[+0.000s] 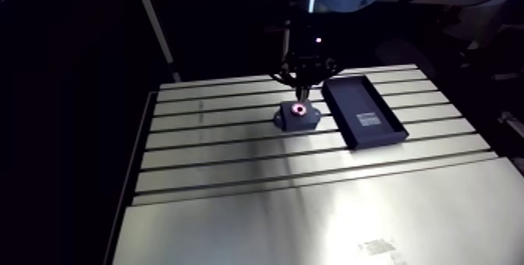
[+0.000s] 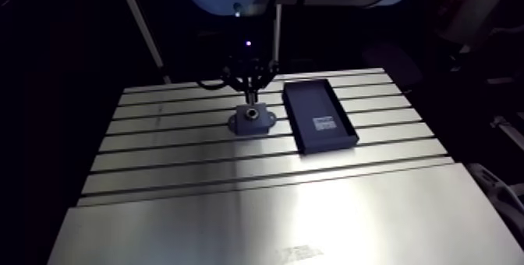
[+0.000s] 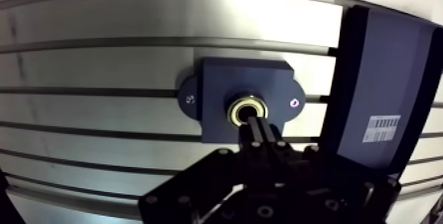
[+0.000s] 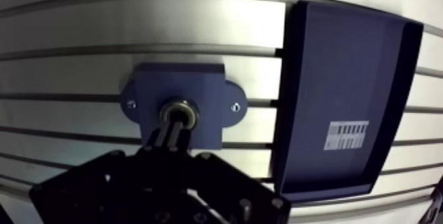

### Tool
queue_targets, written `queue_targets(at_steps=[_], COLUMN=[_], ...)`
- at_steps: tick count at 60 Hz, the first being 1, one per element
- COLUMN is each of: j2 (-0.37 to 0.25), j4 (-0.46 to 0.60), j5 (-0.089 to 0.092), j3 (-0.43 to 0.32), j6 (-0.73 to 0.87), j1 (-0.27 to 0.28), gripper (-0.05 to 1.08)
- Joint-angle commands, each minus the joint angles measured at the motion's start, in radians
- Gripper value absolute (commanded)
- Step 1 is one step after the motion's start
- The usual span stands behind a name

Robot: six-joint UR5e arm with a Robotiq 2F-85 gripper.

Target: Pick up the bearing and press it into the housing until flush.

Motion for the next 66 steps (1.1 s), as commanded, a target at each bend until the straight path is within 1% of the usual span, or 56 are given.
queue_targets(at_steps=[1, 3, 5, 10, 17, 26, 66], j2=[0.001, 0.001, 0.001, 0.002, 0.011, 0.016, 0.024], j4=[-0.003, -0.004, -0.004, -0.011, -0.046, -0.050, -0.050], j5=[0.001, 0.008, 0.011, 0.013, 0.018, 0.015, 0.013], j3=[0.014, 0.016, 0.018, 0.019, 0.027, 0.029, 0.032], j6=[-0.002, -0.002, -0.001, -0.001, -0.008, -0.007, -0.010], j1=[-0.002, -0.002, -0.002, 0.000, 0.000, 0.000, -0.002], gripper=[1.06, 1.06, 1.06, 1.06, 1.06, 1.06, 1.06])
